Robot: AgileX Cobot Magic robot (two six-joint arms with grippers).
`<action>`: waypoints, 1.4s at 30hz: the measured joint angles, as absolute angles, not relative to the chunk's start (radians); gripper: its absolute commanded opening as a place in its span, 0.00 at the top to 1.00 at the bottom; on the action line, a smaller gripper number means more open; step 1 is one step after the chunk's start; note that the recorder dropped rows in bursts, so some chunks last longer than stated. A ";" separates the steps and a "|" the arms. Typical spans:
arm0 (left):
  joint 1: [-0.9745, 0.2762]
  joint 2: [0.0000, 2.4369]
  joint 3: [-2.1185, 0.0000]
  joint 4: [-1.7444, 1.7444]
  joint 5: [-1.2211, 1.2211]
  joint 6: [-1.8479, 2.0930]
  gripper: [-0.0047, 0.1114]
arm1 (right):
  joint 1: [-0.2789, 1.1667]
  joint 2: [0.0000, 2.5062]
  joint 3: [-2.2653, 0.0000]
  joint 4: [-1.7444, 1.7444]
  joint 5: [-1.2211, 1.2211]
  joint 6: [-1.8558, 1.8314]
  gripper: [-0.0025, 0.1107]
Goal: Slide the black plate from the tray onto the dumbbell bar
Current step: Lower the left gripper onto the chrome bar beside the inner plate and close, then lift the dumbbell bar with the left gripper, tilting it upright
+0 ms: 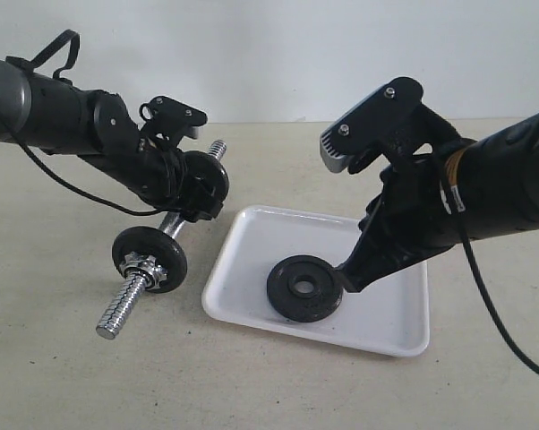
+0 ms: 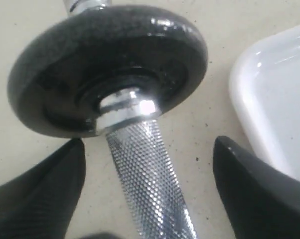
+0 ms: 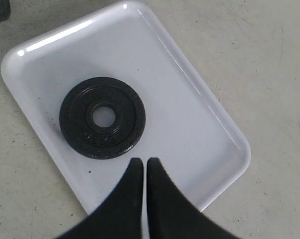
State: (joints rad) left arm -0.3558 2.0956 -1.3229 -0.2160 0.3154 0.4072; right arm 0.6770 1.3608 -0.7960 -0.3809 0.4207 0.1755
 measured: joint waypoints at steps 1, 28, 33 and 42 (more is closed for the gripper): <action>-0.356 2.101 -1.325 -0.213 0.311 0.407 0.38 | 0.677 1.361 -0.796 -0.386 0.421 0.175 0.98; -0.356 2.164 -1.415 -0.164 0.365 0.236 0.47 | 0.677 1.361 -0.796 -0.421 0.400 0.175 0.98; -0.356 2.164 -1.415 -0.146 0.382 0.236 0.62 | 0.677 1.361 -0.796 -0.421 0.404 0.180 0.98; -0.358 2.164 -1.421 -0.068 0.442 0.227 0.92 | 0.677 1.361 -0.796 -0.421 0.408 0.180 0.98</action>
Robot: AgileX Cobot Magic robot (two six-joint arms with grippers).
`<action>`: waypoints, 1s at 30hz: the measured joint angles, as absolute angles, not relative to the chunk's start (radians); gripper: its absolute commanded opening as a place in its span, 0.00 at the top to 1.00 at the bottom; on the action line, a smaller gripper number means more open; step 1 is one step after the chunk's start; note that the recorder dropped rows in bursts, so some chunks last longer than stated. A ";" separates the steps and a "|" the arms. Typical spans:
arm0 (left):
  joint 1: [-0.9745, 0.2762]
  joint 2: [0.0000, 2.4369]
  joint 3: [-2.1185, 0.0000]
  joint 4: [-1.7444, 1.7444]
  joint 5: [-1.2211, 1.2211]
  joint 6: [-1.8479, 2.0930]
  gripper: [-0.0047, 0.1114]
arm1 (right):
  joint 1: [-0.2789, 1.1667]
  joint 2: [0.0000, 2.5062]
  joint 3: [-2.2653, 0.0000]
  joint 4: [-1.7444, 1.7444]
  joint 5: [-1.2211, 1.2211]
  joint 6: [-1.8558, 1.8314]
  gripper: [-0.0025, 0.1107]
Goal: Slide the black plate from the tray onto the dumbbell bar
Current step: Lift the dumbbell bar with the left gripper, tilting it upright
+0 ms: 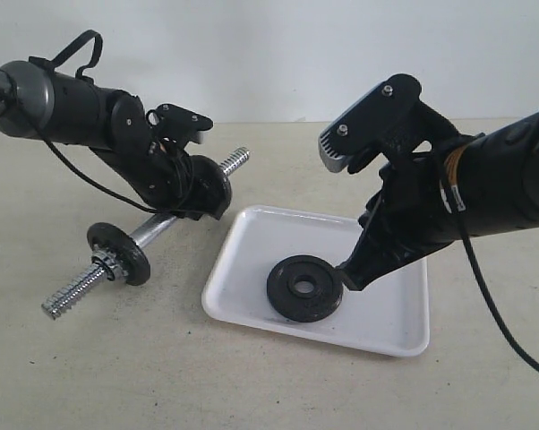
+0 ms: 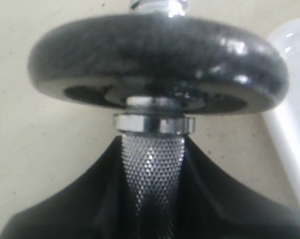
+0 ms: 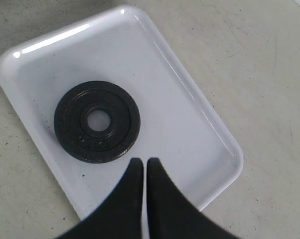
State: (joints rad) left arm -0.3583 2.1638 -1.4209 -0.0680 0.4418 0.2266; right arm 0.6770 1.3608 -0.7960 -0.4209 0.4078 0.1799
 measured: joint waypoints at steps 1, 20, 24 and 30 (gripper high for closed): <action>-0.358 2.164 -1.423 -0.038 0.455 0.227 0.92 | 0.677 1.361 -0.796 -0.421 0.408 0.180 0.98; -0.358 2.164 -1.425 0.034 0.464 0.200 0.92 | 0.677 1.361 -0.796 -0.421 0.437 0.183 0.98; -0.358 2.164 -1.425 0.034 0.464 0.200 0.92 | 0.677 1.361 -0.796 -0.421 0.437 0.183 0.98; -0.358 2.164 -1.425 0.034 0.464 0.200 0.92 | 0.677 1.361 -0.796 -0.421 0.437 0.183 0.98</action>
